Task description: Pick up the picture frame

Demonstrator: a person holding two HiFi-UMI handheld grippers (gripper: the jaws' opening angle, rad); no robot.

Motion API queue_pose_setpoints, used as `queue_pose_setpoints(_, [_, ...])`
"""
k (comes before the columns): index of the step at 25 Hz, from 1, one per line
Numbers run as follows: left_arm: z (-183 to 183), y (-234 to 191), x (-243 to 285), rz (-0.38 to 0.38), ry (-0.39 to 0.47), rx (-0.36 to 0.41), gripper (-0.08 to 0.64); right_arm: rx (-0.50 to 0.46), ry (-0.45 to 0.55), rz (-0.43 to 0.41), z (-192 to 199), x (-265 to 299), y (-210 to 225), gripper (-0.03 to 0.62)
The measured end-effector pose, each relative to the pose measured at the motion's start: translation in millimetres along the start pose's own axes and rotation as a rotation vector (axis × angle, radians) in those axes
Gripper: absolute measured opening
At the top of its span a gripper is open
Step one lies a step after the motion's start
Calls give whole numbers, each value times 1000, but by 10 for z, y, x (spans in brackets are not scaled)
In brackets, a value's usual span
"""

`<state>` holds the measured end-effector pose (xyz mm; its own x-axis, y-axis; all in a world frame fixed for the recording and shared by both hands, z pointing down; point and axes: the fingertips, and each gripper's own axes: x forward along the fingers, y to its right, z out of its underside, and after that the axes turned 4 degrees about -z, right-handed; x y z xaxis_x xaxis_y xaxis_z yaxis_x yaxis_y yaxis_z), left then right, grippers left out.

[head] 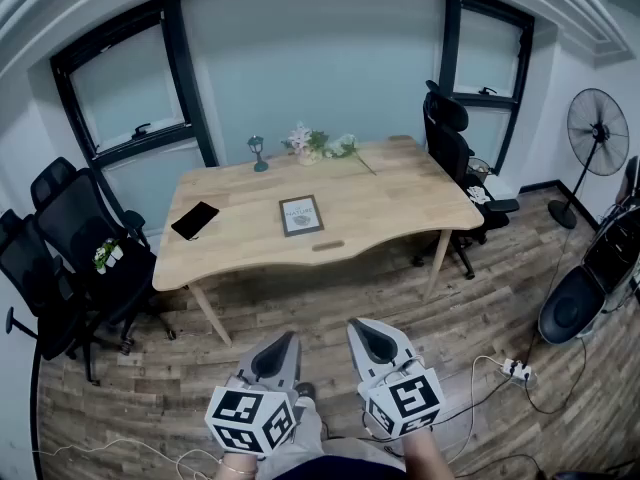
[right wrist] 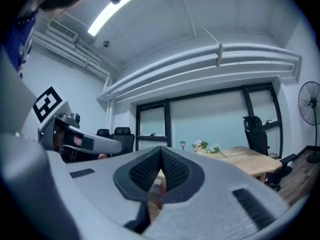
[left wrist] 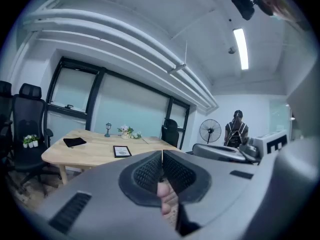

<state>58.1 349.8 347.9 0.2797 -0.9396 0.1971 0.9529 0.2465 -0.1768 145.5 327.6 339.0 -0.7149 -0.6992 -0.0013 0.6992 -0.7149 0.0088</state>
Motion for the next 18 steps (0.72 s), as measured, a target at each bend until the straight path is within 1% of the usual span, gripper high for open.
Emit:
queue_pose_setpoints(5, [36,37,-22,-1,-10,-5,9,0,-5,-5,11,-19,-5,0])
queue_pose_setpoints(10, [-6,11,33,-6,-10,-9,9,10,-9,-3,-3,53,20,0])
queue_pose_setpoints(18, [-23,-131,159,-18,-23,-24,9,19,-32,9,51,263,87,0])
